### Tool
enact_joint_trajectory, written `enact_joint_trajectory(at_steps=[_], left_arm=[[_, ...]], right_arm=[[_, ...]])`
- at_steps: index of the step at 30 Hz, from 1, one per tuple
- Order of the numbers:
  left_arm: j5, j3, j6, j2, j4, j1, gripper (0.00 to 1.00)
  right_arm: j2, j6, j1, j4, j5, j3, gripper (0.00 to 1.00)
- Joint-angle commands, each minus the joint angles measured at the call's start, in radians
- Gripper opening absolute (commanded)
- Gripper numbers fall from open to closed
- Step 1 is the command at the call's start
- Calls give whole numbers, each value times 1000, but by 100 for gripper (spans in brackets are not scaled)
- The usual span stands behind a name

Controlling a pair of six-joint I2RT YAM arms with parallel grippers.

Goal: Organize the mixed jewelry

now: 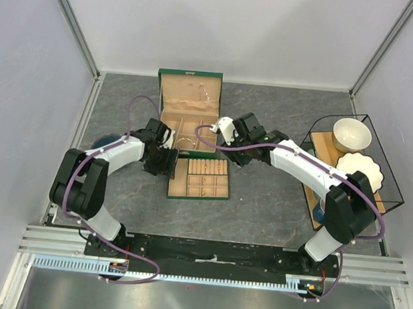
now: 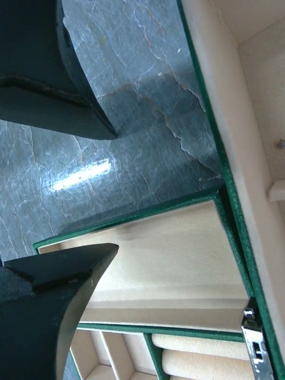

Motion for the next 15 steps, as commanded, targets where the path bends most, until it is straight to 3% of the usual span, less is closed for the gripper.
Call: enact_joint_trajectory(at_steps=[1, 4, 8, 13, 14, 15], left_arm=[[-36, 24, -32, 15, 3, -39, 75], [-47, 22, -34, 27, 11, -65, 68], [-50, 25, -32, 50, 14, -91, 44], [-46, 36, -25, 102, 17, -102, 28], [-39, 41, -22, 106, 17, -103, 14], [-36, 42, -19, 109, 19, -105, 8]], right_arm=[[-26, 9, 0, 13, -19, 1, 56], [-24, 10, 0, 13, -25, 0, 56], [-23, 12, 2, 13, -29, -2, 56], [-21, 12, 0, 13, -39, -2, 56], [-21, 12, 2, 13, -39, -4, 57], [-24, 12, 0, 13, -40, -7, 57]])
